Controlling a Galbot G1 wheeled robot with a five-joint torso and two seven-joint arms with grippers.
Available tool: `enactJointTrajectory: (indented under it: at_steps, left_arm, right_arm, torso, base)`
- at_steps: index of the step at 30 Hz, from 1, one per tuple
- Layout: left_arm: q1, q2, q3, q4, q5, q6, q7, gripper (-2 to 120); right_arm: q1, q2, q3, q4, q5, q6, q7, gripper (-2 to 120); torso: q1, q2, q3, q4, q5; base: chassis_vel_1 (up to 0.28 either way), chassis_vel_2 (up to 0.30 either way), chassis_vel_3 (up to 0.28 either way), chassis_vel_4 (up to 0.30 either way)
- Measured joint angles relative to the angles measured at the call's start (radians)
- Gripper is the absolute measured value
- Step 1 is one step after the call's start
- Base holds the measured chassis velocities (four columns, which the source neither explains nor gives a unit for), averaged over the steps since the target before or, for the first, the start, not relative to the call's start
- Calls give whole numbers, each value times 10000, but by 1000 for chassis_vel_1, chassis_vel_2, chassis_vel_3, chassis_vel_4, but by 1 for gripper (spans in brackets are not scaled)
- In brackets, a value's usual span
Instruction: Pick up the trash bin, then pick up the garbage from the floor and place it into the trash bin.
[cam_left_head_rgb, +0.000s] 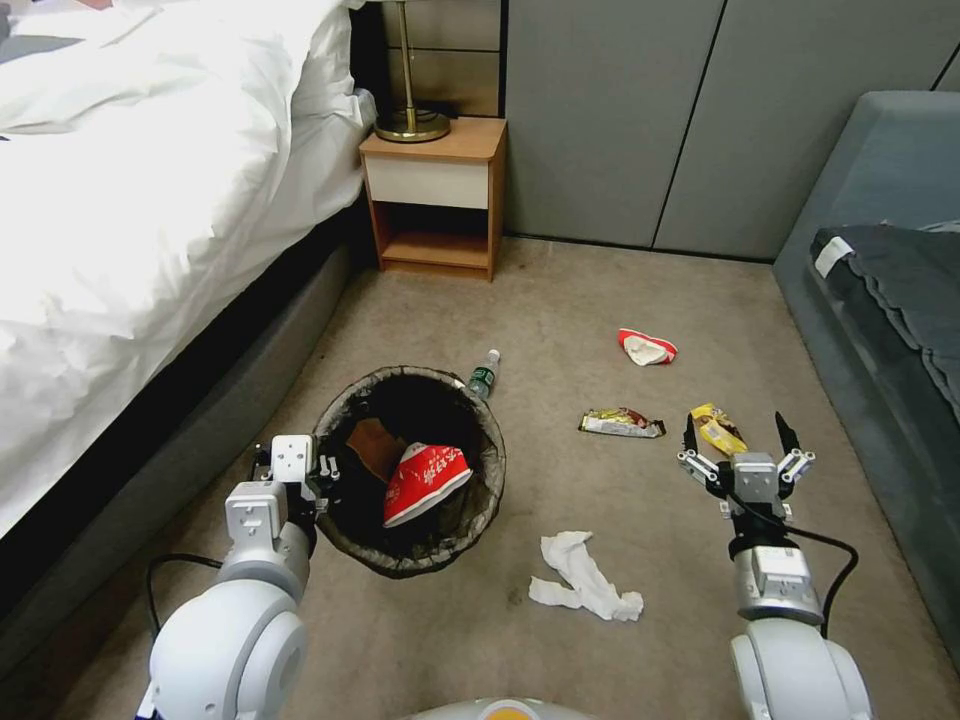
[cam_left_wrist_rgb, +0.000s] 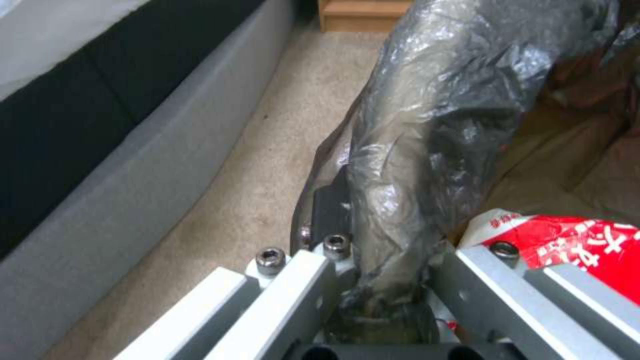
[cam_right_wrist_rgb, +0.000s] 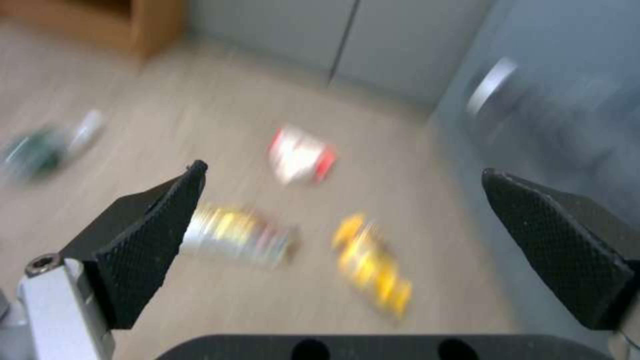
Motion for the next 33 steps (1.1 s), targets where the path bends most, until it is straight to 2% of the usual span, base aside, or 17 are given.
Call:
enactJointTrajectory:
  at_steps: [1,2,3,4,6,12,22,28,33]
  left_arm:
    - [1,6,-3,16,0,-4,0,0]
    - [5,9,-5,28,3,-11,2,0]
    - [9,5,-7,31,7,-21,2,0]
    - [9,5,-7,31,7,-21,2,0]
    - [9,-33,-15,35,24,-41,2,0]
    - [18,-84,-95,52,45,-58,5,0]
    - [56,-119,-89,87,109,-63,7,0]
    - [132,-139,-98,85,161,-75,17,0]
    - [141,-152,-104,85,202,-87,18,0]
  right_arm:
    - [177,-379,-56,163,644,-1430,-423,100]
    - [352,-678,-96,197,1178,-2479,-819,100]
    - [530,-957,-143,131,1719,-3092,-1299,100]
    - [530,-957,-143,131,1719,-3092,-1299,100]
    - [889,-1419,-305,-386,2219,-3523,-2343,100]
    - [1205,-1808,-1177,-1813,2838,-3629,-3541,100]
    - [1965,-2348,-2713,-3889,3144,-3582,-3938,100]
    - [2464,-2239,-3422,-5219,3106,-3556,-4039,100]
    - [2673,-2143,-3617,-5746,2759,-3546,-4037,100]
  torso:
    - [0,0,-1,0,-1]
    - [-1,0,0,0,1]
    - [0,0,0,0,4]
    - [0,0,0,0,4]
    - [0,0,0,5,1]
    - [0,0,1,2,4]
    - [0,0,0,3,0]
    - [1,0,0,2,2]
    - [0,0,1,2,1]
  base:
    - [0,0,0,0]
    - [0,0,0,0]
    - [0,0,0,0]
    - [0,0,0,0]
    - [0,0,0,0]
    - [0,0,0,0]
    - [0,0,0,0]
    - [0,0,0,0]
    - [0,0,0,0]
